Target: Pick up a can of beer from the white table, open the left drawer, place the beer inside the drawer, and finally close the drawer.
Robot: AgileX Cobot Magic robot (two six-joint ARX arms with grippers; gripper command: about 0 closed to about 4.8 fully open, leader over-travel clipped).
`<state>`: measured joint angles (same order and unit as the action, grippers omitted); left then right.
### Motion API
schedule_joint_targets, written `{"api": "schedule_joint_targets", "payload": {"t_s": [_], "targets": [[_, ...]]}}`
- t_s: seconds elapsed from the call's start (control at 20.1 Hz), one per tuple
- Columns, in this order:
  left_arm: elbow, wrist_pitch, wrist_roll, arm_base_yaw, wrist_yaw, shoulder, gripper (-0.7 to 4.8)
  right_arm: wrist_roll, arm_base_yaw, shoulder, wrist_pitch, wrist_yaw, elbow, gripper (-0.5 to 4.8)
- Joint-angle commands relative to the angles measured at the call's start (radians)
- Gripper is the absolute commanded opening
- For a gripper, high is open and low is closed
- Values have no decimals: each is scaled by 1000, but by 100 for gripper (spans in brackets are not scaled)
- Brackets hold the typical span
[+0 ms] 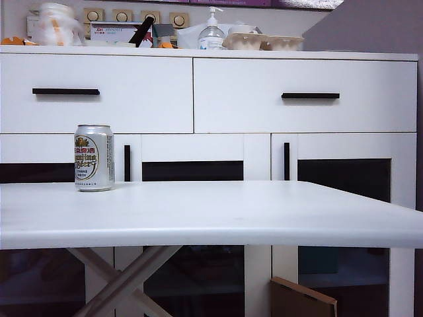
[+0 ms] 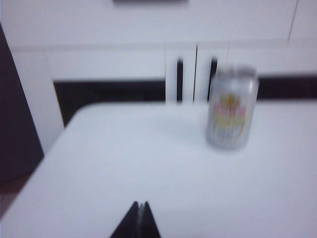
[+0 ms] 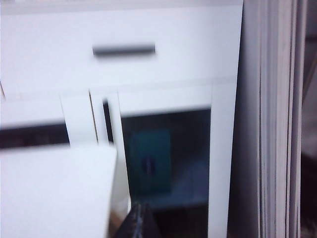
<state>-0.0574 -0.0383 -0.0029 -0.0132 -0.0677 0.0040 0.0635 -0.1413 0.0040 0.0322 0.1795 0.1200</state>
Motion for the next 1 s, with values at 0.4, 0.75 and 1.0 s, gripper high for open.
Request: {"api": "schedule_joint_targets", "payload": {"t_s": [0.4,0.75,1.0], "targets": [[-259,-51,-35,0,2,170,-6,4,-1,186,-55,-183,288,-1],[-448,-51,-126,-1,57,393,-6,5,-2,468,-11,-383,505,-1],[-642,-130,-104,-1,189,563,-6,4,-18,647,91,-514,593,-1]]}}
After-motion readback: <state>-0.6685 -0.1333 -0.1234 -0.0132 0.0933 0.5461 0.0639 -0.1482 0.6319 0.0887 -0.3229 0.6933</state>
